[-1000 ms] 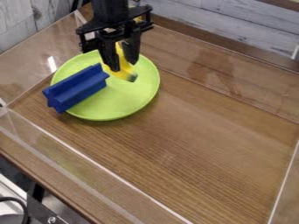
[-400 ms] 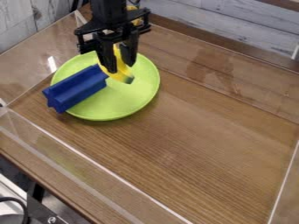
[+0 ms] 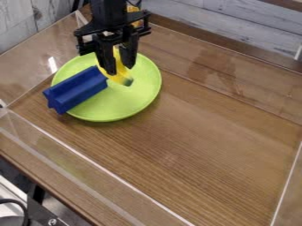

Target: Put the banana in the green plate

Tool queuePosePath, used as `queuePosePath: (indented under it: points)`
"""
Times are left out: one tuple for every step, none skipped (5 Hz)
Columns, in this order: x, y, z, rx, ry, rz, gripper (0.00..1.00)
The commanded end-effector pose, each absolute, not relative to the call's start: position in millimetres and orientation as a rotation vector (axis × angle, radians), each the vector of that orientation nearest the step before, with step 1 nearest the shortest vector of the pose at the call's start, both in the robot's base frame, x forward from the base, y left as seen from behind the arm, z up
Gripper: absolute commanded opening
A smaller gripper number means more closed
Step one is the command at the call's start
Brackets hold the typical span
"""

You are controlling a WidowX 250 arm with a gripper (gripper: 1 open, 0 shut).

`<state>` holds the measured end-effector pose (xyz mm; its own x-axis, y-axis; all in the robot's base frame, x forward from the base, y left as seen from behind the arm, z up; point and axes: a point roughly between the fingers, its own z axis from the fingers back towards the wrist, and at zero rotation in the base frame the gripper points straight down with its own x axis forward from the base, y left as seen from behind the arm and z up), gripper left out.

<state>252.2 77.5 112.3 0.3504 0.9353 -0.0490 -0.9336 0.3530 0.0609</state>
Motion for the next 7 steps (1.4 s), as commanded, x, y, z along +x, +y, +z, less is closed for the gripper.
queuePosePath:
  points:
    - [258.7, 83.7, 124.5, 0.022, 0.029, 1.219, 0.00]
    - [258.1, 84.7, 124.4, 0.030, 0.030, 1.222, 0.00]
    - [257.2, 86.5, 124.8, 0.038, 0.030, 1.224, 0.00]
    - [256.0, 88.4, 125.4, 0.045, 0.030, 1.226, 0.00]
    - [254.8, 90.0, 126.0, 0.053, 0.030, 1.228, 0.00]
    - [253.5, 91.4, 126.1, 0.062, 0.029, 1.229, 0.00]
    - [251.8, 93.2, 126.2, 0.071, 0.028, 1.230, 0.00]
